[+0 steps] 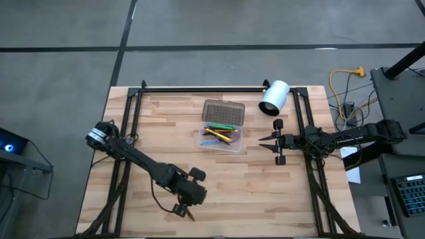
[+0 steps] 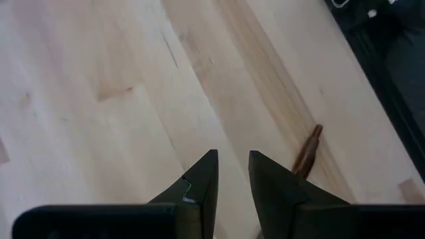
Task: Pick & place school supplies into a supply box
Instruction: Put the brown pen into the supply box
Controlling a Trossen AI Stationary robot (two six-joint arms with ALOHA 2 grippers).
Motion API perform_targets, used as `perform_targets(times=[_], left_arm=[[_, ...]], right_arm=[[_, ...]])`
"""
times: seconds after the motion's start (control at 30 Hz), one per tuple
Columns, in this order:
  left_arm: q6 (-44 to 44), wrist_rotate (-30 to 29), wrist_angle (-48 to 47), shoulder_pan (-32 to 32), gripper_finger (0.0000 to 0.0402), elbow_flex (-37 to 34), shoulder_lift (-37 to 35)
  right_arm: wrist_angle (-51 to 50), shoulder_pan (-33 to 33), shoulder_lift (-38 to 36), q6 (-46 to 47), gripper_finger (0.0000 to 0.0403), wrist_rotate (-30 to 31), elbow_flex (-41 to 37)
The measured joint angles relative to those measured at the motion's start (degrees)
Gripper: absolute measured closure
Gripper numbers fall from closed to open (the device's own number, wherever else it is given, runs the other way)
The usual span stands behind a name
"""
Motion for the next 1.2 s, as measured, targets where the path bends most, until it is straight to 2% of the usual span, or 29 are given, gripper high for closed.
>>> perform_targets(times=[0.27,0.5,0.67,0.87,1.07,1.2], left_arm=[[-0.2,0.1,1.4,-3.4,0.0332,-5.0,1.0],[-0.2,0.0,9.7,-4.5,0.0332,-9.9,1.0],[-0.1,-0.1,13.2,-5.2,0.0332,-10.6,0.8],[0.0,-0.5,12.8,-6.9,0.0332,-9.1,0.6],[0.2,-0.5,6.6,-8.3,0.0332,-7.2,0.6],[5.2,-0.5,5.6,-8.9,0.0332,-7.2,0.5]], right_arm=[[0.0,0.0,0.0,0.0,0.033,0.0,0.0],[0.0,0.0,0.0,-0.1,0.033,0.0,0.0],[0.0,0.0,0.0,-0.1,0.033,0.0,0.0],[0.0,0.0,0.0,0.0,0.033,0.0,0.0],[0.0,0.0,0.0,-0.1,0.033,0.0,0.0],[0.0,0.0,0.0,0.0,0.033,0.0,0.0]])
